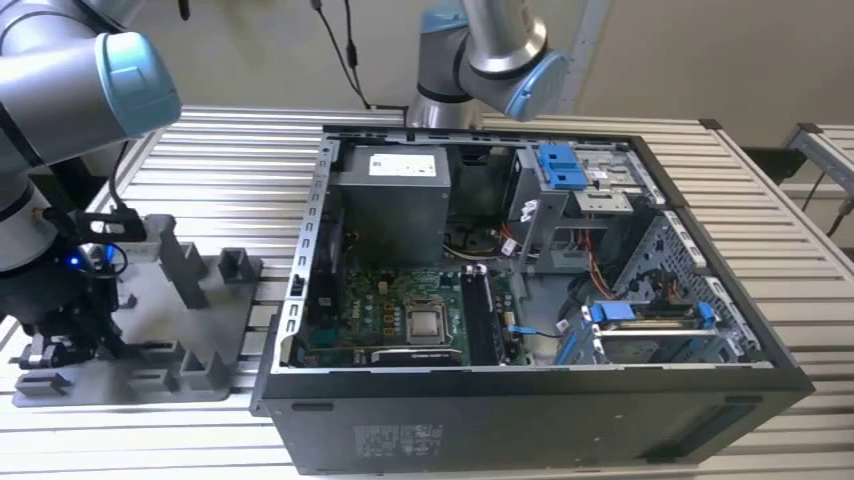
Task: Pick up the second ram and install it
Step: 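Pick up the second ram and move it above second insertion slot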
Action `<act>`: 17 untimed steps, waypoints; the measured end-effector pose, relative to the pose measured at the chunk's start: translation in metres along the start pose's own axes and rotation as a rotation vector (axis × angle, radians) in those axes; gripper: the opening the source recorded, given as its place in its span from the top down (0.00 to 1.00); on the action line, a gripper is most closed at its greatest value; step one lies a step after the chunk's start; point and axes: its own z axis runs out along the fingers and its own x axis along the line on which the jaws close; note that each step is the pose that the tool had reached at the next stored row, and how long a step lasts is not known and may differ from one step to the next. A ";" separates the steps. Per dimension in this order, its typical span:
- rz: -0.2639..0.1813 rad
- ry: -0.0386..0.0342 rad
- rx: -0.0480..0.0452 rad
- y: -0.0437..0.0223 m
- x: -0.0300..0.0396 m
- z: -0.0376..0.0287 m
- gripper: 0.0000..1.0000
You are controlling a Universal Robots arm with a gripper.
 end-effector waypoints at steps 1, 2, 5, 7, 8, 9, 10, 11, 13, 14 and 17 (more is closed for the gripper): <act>0.000 0.0000 0.0000 0.0000 0.0000 0.0000 0.85; 0.000 0.0000 0.0000 0.0000 0.0000 0.0000 0.85; 0.000 0.0000 0.0000 0.0000 0.0000 0.0001 0.85; 0.000 0.0000 0.0000 0.0000 0.0000 0.0002 0.85; 0.000 0.0000 0.0000 0.0000 0.0000 0.0002 0.85; 0.000 0.0000 0.0000 0.0000 0.0000 0.0002 0.85; 0.000 0.0001 0.0000 0.0000 0.0000 0.0002 0.85; 0.000 0.0000 0.0000 0.0000 0.0000 0.0003 0.85; 0.000 0.0000 0.0000 0.0000 0.0000 0.0003 0.85; 0.000 0.0001 0.0000 0.0000 0.0000 0.0003 0.85; 0.000 0.0001 0.0000 0.0000 0.0000 0.0004 0.85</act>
